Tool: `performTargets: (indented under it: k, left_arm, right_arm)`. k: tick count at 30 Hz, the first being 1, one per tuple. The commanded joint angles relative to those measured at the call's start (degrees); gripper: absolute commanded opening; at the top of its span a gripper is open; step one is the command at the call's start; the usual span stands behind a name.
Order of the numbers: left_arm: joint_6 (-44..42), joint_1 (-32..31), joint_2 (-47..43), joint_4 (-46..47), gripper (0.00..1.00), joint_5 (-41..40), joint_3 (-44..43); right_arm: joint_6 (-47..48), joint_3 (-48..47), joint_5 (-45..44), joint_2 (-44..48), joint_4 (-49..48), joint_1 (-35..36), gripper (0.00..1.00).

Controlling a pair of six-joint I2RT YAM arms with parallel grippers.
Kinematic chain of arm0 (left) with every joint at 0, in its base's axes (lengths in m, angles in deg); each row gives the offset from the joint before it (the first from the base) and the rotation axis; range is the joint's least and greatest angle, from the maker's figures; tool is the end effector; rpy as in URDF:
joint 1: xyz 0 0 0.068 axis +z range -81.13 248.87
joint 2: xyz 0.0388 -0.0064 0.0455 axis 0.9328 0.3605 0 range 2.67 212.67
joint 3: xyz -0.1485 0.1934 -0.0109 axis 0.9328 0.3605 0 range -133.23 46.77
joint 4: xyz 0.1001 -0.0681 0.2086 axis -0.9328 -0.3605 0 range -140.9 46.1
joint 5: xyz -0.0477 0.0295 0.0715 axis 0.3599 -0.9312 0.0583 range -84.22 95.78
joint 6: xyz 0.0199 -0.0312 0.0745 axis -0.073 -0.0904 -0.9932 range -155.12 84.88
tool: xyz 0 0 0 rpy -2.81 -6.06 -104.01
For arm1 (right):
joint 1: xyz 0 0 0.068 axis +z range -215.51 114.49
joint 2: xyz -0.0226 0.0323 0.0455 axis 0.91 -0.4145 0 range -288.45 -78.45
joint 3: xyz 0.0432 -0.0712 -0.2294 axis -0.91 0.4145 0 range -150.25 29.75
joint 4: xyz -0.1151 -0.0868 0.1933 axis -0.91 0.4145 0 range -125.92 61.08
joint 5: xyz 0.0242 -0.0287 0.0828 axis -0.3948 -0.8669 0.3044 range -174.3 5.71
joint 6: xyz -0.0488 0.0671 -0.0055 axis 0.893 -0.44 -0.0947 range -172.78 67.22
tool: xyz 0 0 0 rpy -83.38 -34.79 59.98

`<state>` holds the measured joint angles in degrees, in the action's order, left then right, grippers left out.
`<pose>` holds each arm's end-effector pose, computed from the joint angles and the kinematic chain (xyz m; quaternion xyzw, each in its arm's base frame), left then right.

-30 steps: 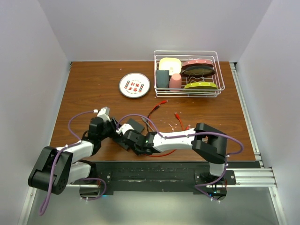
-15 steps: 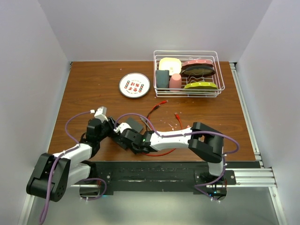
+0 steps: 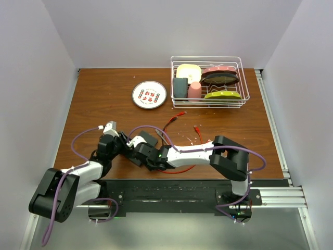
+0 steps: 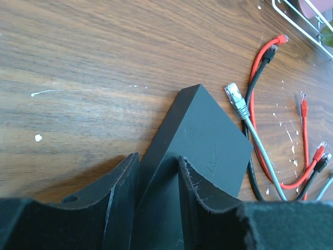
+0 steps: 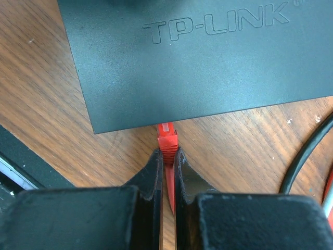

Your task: Insert the plug into the switch port

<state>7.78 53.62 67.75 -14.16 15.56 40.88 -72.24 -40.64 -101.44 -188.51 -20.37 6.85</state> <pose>0.2031 -0.0681 0.0932 -0.1639 0.8458 -0.3084 0.4033 0.1392 0.3672 0.1194 -0.3804 0.8647 0.1133 0.3078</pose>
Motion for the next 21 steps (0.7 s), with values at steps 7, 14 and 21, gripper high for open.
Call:
performTargets:
  k: [7,14,21]
  left_arm:
    - [10.2,-11.4,0.8,-8.2,0.25,13.6,4.0]
    - [11.9,-11.8,0.7,-7.2,0.24,13.5,5.7]
    - [12.0,-11.9,-1.1,-9.2,0.28,11.7,5.3]
  right_arm:
    - [0.7,-6.8,-5.4,0.9,-26.2,-2.4,0.0]
    - [1.0,-9.2,-5.2,-0.1,-25.0,-2.6,0.0]
    - [0.7,-9.8,-2.9,-0.8,-22.8,-2.5,0.0]
